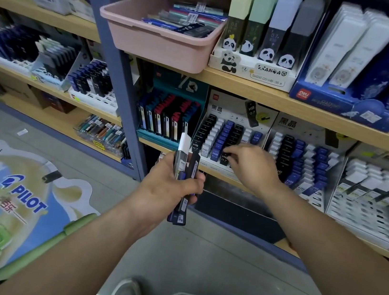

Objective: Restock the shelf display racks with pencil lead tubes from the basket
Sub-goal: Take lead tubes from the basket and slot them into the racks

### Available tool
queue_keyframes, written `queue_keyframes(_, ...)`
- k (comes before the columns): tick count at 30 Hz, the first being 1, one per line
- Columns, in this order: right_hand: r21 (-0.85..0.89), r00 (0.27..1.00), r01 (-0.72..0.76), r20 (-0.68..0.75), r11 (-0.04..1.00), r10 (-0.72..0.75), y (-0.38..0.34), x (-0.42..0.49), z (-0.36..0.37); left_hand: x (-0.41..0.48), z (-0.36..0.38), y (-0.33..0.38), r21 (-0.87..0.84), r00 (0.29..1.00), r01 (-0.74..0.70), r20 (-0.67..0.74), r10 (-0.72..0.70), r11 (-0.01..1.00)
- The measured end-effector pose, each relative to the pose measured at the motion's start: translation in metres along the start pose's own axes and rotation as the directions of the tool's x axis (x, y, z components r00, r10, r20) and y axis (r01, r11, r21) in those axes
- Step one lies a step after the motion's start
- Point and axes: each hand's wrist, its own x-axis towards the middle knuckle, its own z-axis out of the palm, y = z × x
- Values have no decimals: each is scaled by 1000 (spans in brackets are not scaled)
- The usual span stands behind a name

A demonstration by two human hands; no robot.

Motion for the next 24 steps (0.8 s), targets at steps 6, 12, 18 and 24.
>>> queue_keyframes(6, 376, 995, -71, -36, 924, 91, -19, -9, -36, 0, 5, 1, -17, 999, -11, 52, 12, 1000)
queue_keyframes(12, 821, 971, -185, 236, 540, -26, -50, -37, -91, -3, 31, 2, 13, 966, -42, 256, 37, 999)
queue_keyframes(18, 856, 954, -289, 293, 428, 59, -23, -64, -99, -8, 59, 1, 30, 920, 25, 391, -35, 999)
queue_keyframes(24, 913, 947, -292, 234, 286, 222, 8, -82, -120, -7, 80, -1, 34, 875, 105, 473, -108, 994)
